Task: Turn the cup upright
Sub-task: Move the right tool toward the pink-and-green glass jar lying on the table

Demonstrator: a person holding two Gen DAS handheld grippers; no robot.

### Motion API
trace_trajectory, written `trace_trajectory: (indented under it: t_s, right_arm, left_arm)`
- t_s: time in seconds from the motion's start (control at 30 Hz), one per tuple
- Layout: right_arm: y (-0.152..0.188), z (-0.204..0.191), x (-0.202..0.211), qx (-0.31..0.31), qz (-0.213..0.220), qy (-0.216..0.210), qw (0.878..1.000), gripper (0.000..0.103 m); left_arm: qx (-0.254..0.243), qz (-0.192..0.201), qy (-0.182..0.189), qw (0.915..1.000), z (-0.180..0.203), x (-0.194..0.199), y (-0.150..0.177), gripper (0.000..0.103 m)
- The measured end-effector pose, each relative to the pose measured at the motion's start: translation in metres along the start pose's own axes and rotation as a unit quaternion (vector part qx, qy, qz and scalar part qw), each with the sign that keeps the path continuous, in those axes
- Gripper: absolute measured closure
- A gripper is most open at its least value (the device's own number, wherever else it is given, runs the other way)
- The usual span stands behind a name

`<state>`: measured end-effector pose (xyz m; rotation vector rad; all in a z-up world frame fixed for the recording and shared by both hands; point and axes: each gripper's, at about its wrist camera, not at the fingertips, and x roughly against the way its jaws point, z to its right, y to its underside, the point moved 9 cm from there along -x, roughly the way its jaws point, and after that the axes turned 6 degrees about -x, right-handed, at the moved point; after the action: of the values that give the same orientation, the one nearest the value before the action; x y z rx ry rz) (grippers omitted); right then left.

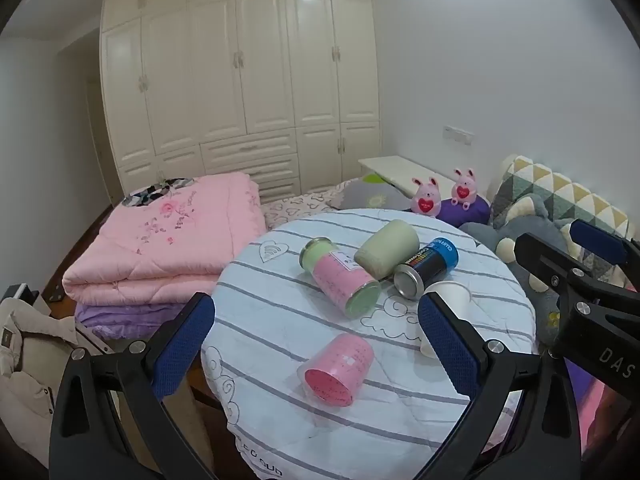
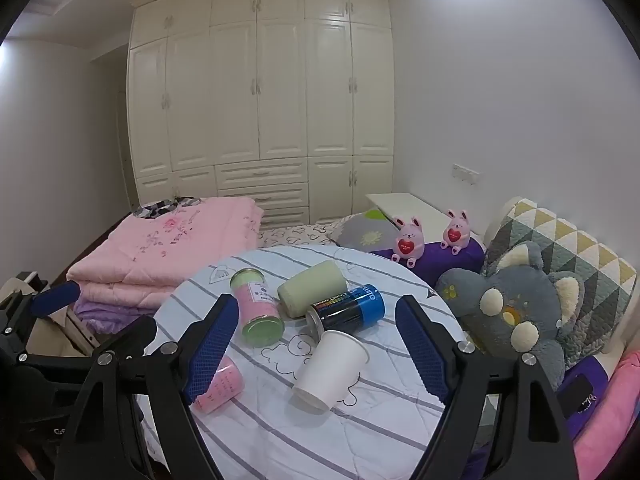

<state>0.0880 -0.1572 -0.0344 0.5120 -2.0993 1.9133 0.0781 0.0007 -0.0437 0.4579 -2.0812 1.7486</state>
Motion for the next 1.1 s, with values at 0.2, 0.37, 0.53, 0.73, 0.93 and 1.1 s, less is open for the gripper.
trace_trajectory:
  t_s: [0.2,0.37,0.53,0.73,0.93,1.1]
  right_arm:
    - [0.000,0.001,0.000,0.003,0.002,0.007,1.000,0.021]
    - [-0.003,0.007,0.001,-0.001,0.011,0.022,1.000,0.021]
    - [-0.002,0.013,0.000,-0.006,0.008,0.028,1.000,0.021]
    - [0.002,0.015,-0.003,-0.008,-0.002,0.033,0.999,0.021]
    - [0.001,0.013,-0.003,-0.009,-0.004,0.036,0.999,0.021]
    - [0.002,0.013,-0.005,-0.008,-0.008,0.037,0.999,0.021]
  left_arm:
    - [0.002,-0.005,0.005,1.0000,-0.002,-0.001,0.001,0.000]
    - [0.007,-0.006,-0.002,1.0000,-0.007,-0.003,0.001,0.000]
    - [0.011,-0.007,-0.005,0.9999,-0.005,-0.007,0.001,0.000]
    - [0.013,-0.007,-0.004,0.9999,-0.006,-0.008,0.000,0.000]
    - [0.014,-0.011,-0.002,0.9998,-0.005,-0.010,-0.001,0.000]
    - [0.015,-0.013,-0.003,0.9998,-0.005,-0.010,-0.001,0.000]
